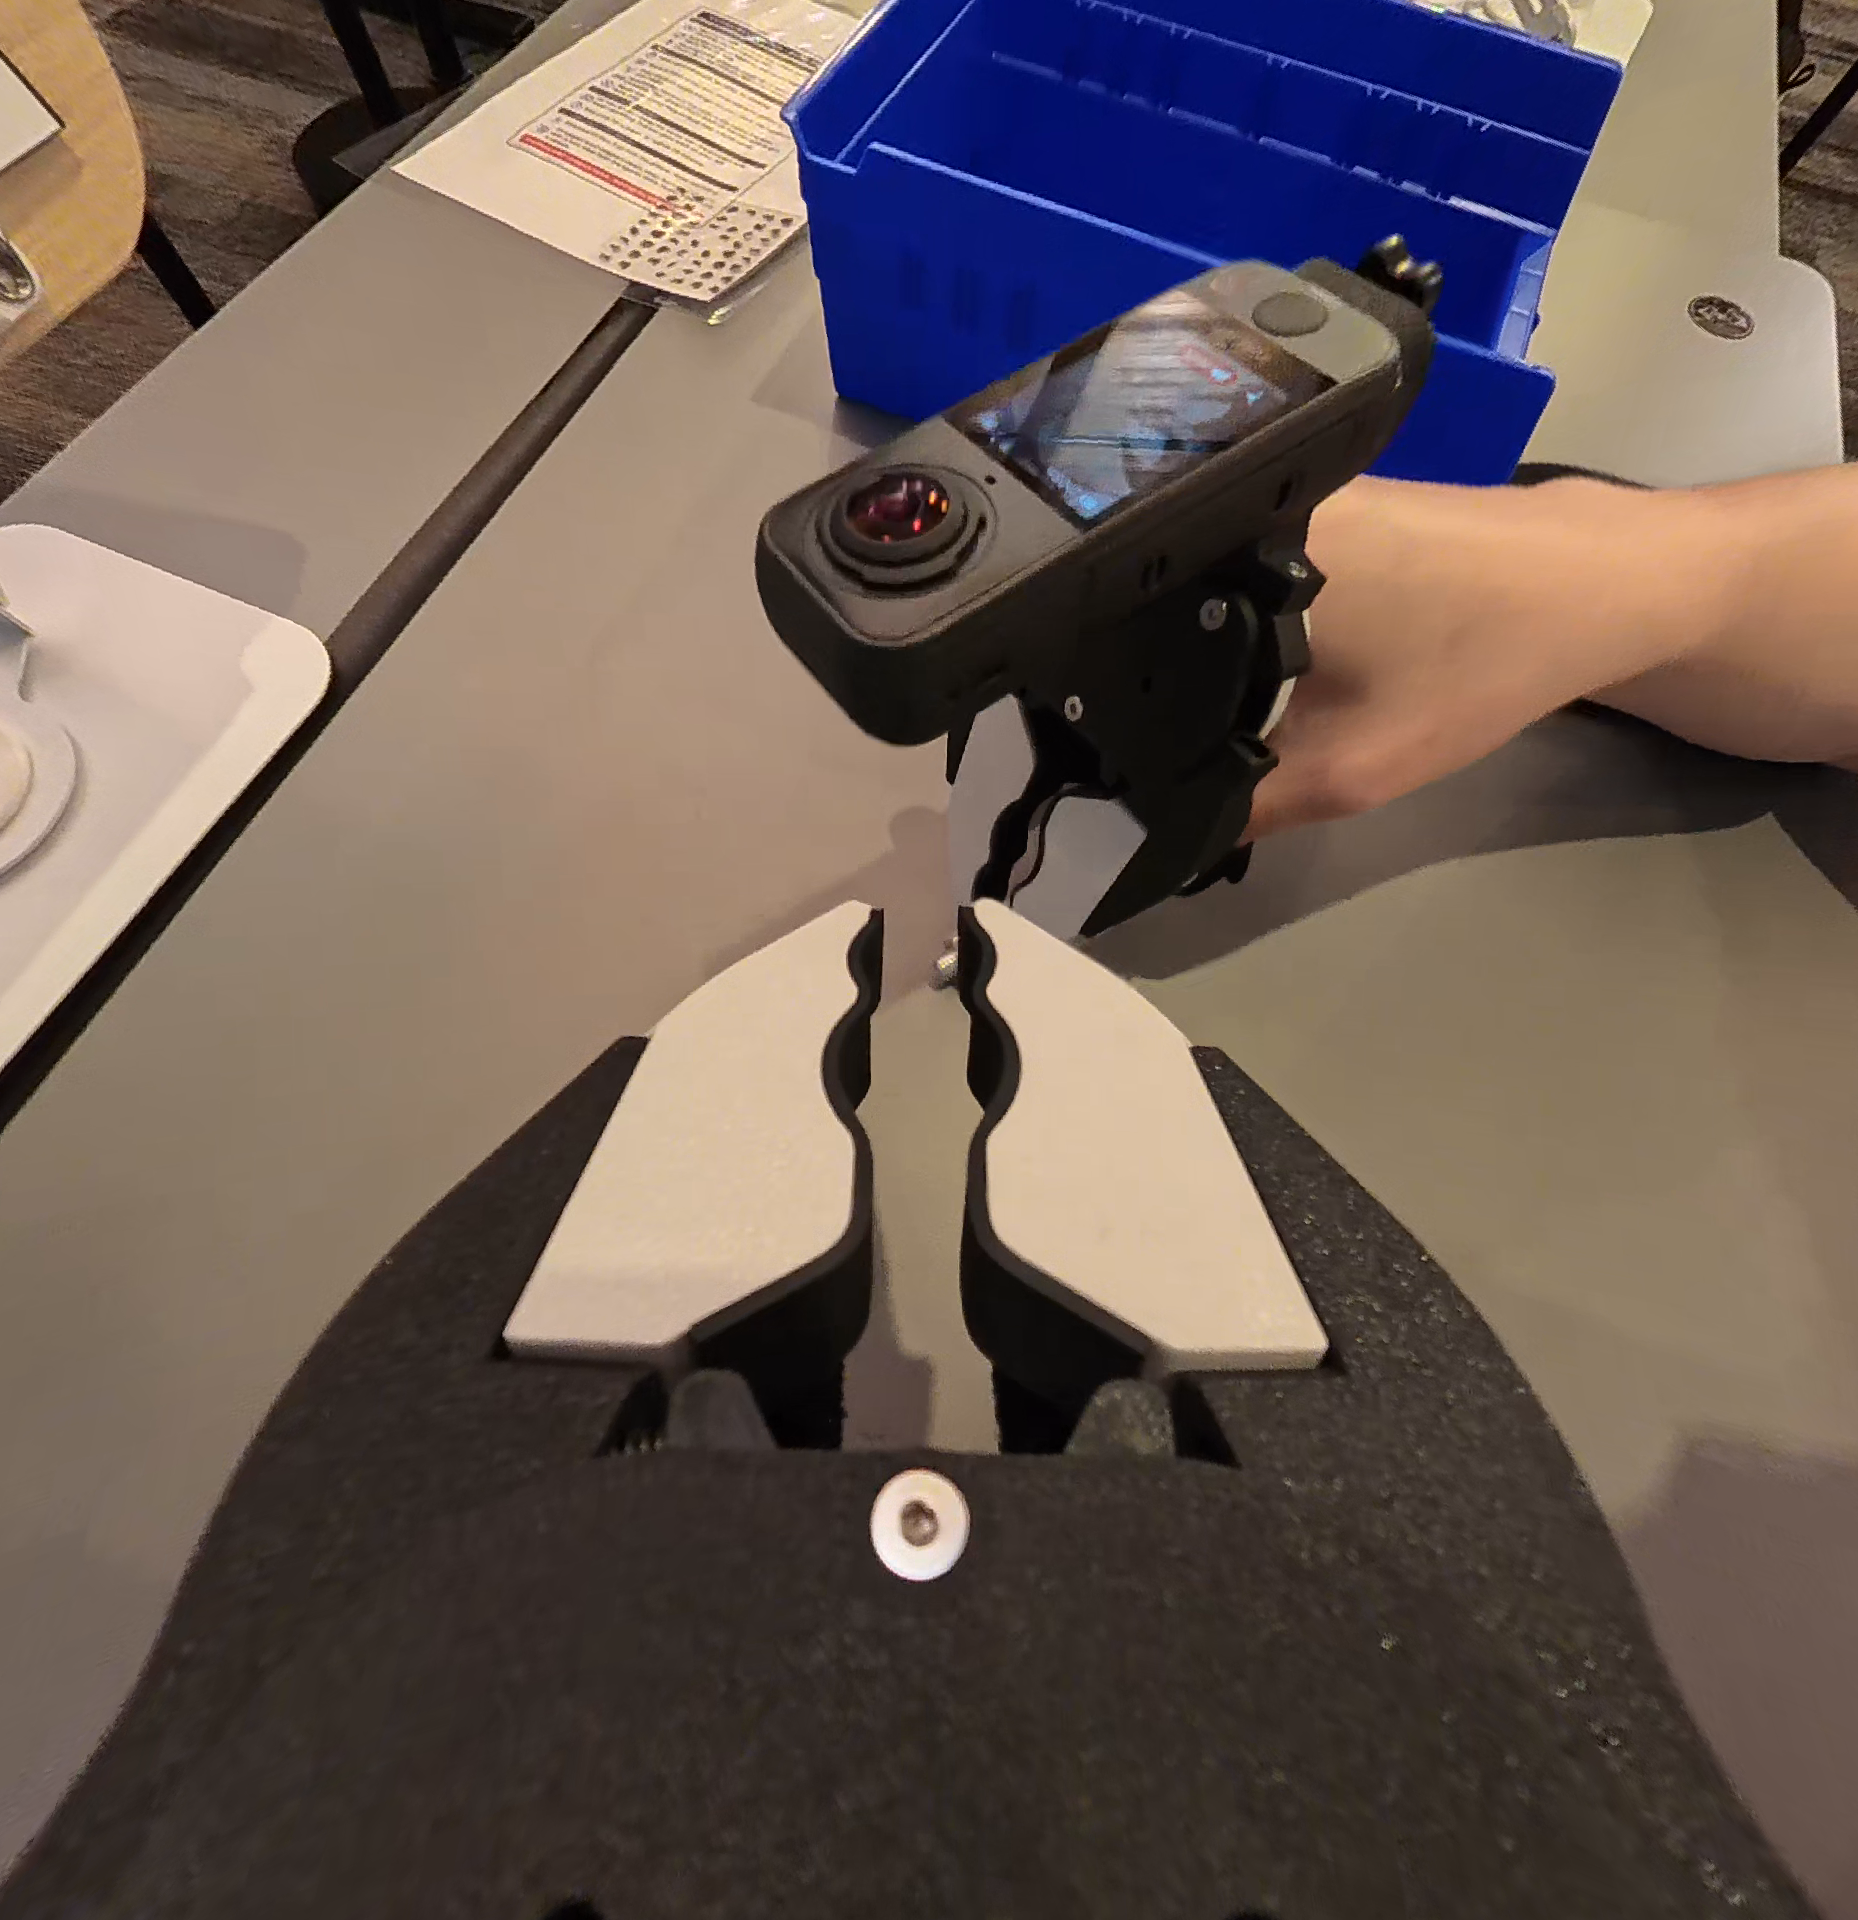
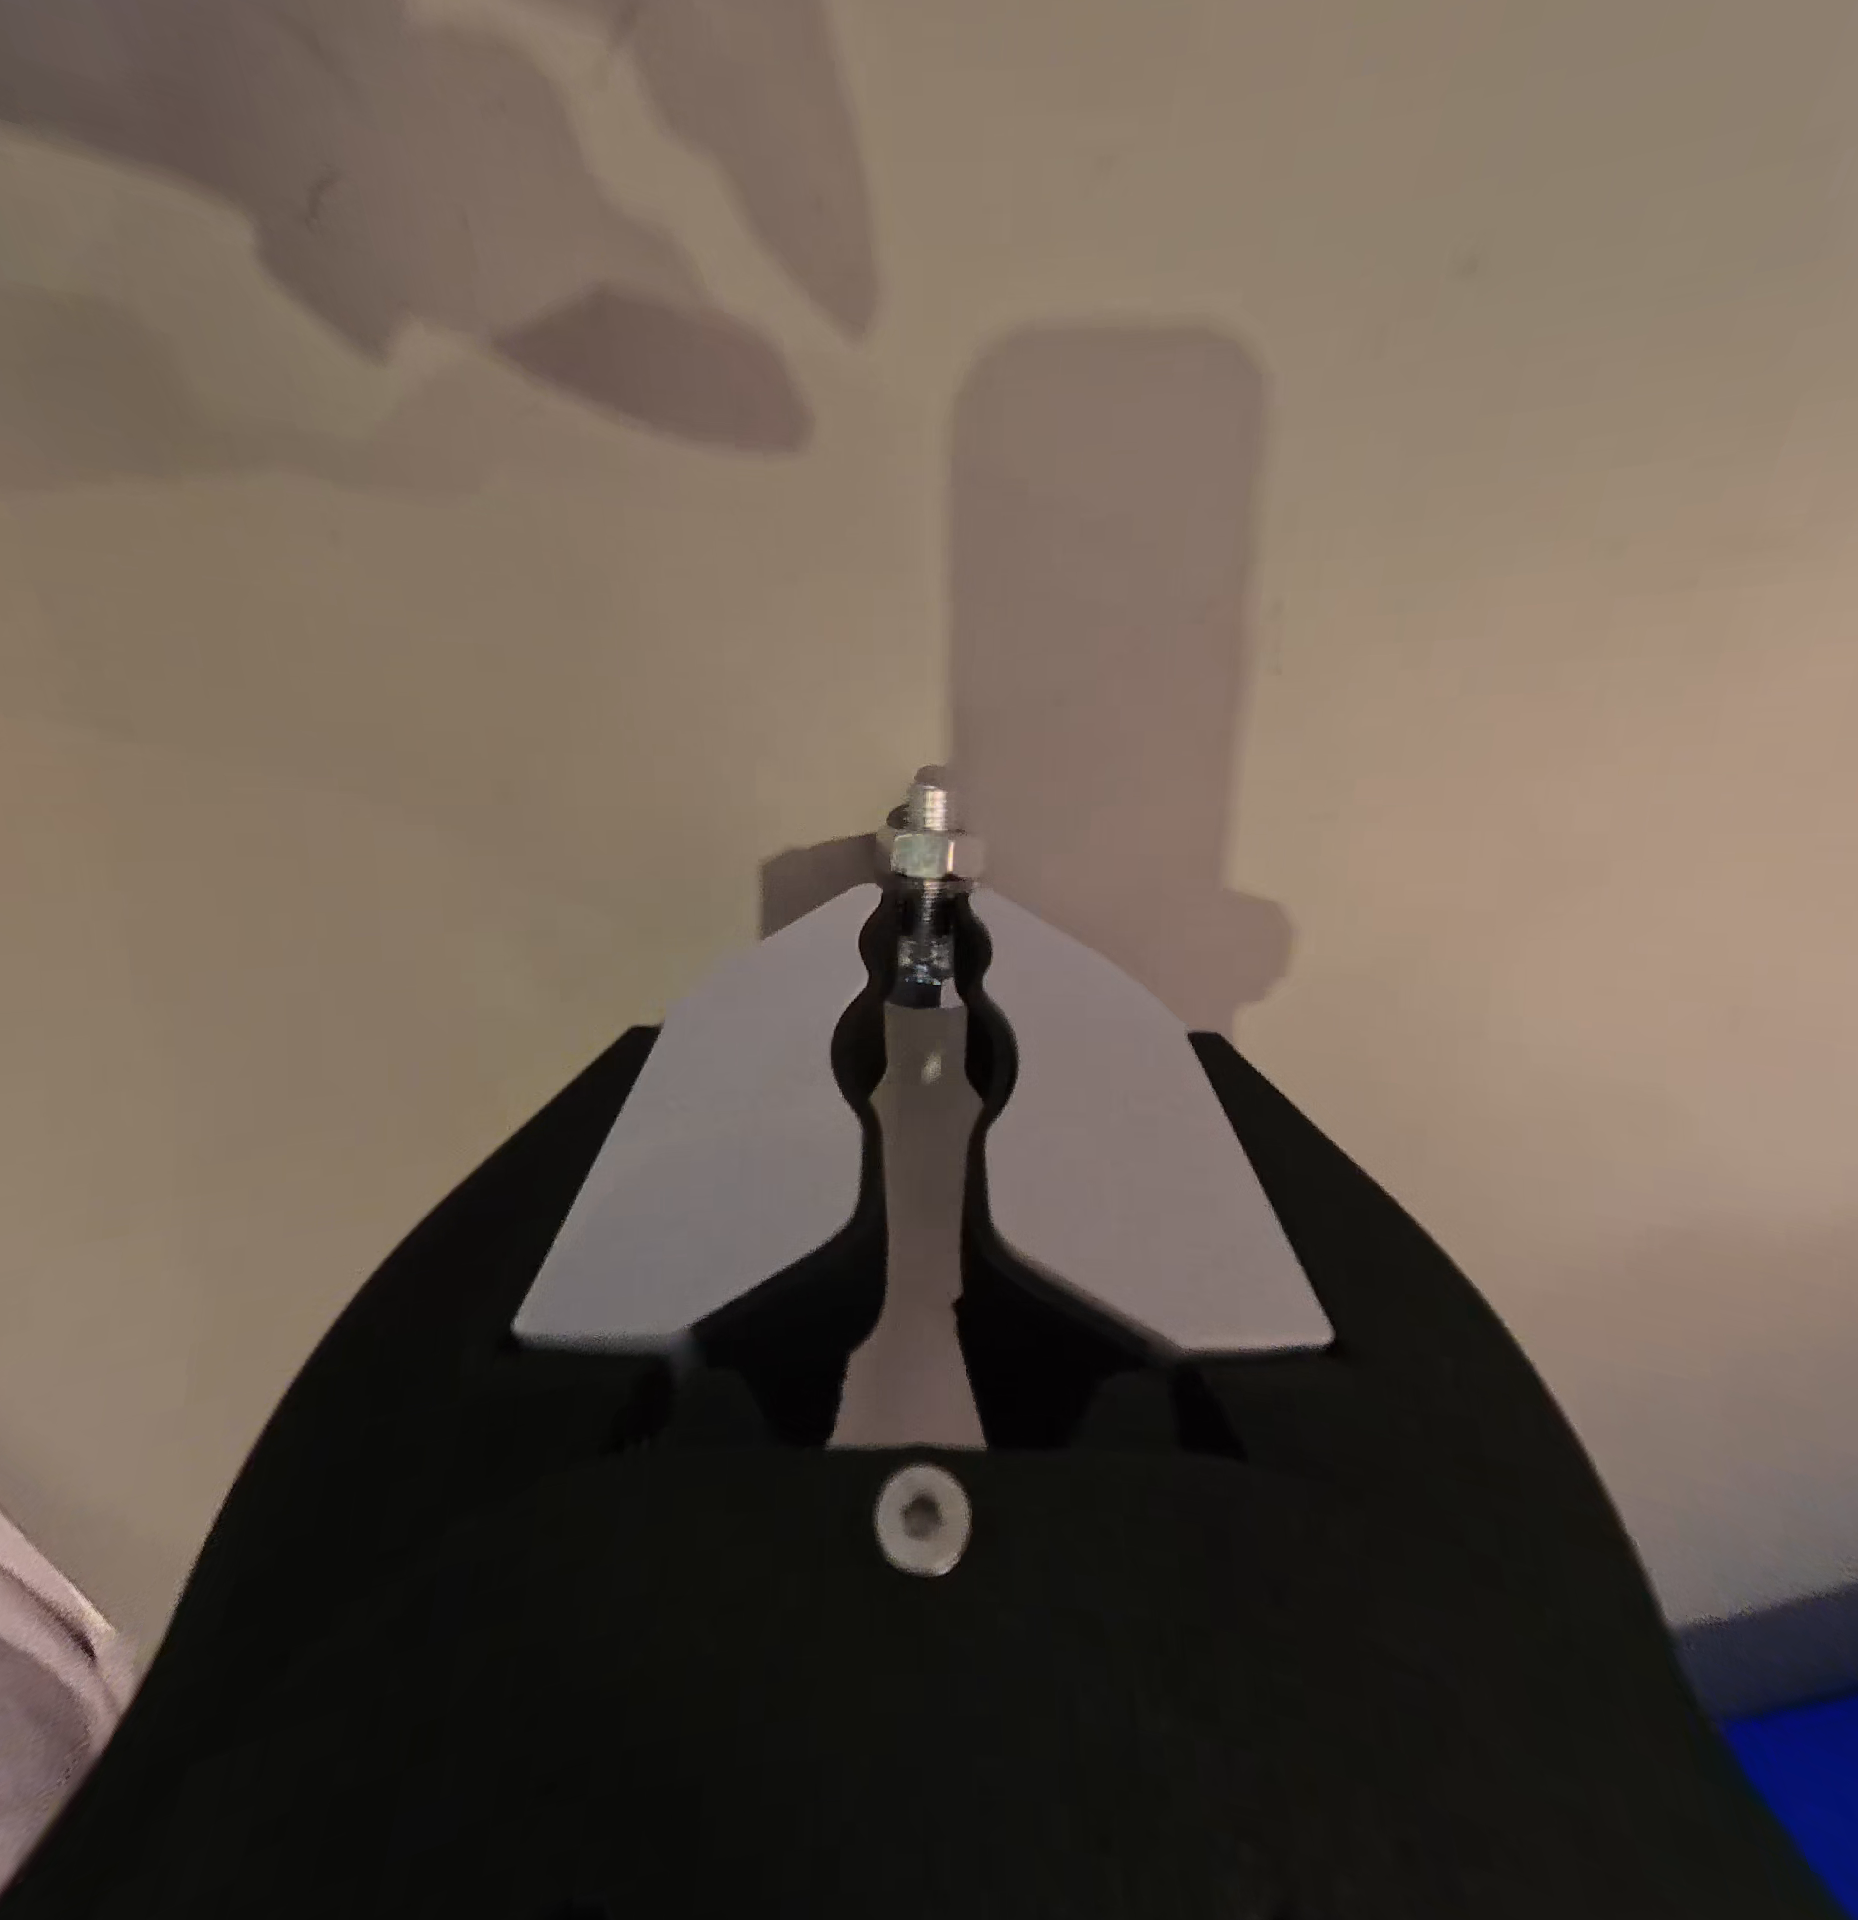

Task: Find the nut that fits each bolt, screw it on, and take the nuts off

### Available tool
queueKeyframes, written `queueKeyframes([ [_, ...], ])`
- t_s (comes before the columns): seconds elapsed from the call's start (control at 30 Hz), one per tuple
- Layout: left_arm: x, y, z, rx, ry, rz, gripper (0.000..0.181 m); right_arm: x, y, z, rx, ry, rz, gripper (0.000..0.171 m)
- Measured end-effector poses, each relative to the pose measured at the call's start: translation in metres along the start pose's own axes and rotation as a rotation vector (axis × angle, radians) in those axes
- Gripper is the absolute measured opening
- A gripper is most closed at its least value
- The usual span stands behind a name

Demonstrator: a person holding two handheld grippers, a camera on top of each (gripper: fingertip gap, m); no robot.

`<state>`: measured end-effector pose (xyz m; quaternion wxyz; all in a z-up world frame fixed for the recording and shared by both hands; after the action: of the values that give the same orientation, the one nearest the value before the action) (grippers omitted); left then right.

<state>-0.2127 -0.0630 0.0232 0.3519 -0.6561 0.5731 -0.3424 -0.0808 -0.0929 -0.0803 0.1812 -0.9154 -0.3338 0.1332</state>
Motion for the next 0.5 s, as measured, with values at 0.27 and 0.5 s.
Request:
queueKeyframes([
  [0.27, -0.003, -0.009, -0.015, 0.084, -0.016, -0.011, 0.012, -0.004, -0.014, -0.100, 0.474, -0.717, 0.083, 0.009],
  [0.5, 0.001, -0.015, -0.024, 0.132, 0.023, -0.009, 0.012, 0.008, 0.005, -0.156, 0.526, -0.741, 0.025, 0.009],
])
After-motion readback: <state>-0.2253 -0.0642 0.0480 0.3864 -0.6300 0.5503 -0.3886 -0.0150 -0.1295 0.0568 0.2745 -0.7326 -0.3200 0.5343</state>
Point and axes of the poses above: each gripper's, where its closed fingertips meet, z out along the fingers, y out of its underside, x = y × z across the jaws, the point moved 8 cm from there along -z, back along the fingers, and after that the axes turned 5 degrees about x, right-handed, at the moved point
